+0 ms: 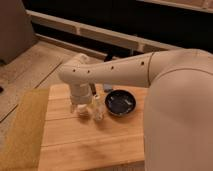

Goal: Knock the bottle over

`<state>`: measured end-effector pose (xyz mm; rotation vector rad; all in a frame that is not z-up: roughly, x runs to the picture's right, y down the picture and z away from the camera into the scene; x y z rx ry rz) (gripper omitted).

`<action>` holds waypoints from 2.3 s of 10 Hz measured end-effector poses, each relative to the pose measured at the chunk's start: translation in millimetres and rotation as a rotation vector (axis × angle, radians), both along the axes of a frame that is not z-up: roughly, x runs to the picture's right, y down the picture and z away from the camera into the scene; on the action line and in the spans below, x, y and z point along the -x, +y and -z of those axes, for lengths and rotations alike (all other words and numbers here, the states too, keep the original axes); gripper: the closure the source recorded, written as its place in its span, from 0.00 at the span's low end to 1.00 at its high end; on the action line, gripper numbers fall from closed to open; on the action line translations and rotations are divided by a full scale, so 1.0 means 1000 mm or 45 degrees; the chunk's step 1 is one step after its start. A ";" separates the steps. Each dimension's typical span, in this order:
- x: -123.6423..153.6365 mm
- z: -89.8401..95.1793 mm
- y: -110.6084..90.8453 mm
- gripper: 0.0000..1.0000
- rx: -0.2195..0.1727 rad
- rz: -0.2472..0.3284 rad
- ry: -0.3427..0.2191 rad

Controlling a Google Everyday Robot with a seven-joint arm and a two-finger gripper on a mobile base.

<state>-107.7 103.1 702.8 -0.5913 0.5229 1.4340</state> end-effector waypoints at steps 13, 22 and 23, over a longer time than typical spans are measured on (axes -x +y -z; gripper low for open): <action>-0.014 -0.060 -0.023 0.35 0.053 0.115 0.131; 0.004 -0.049 -0.035 0.35 -0.125 0.150 0.022; 0.004 -0.049 -0.035 0.35 -0.125 0.150 0.022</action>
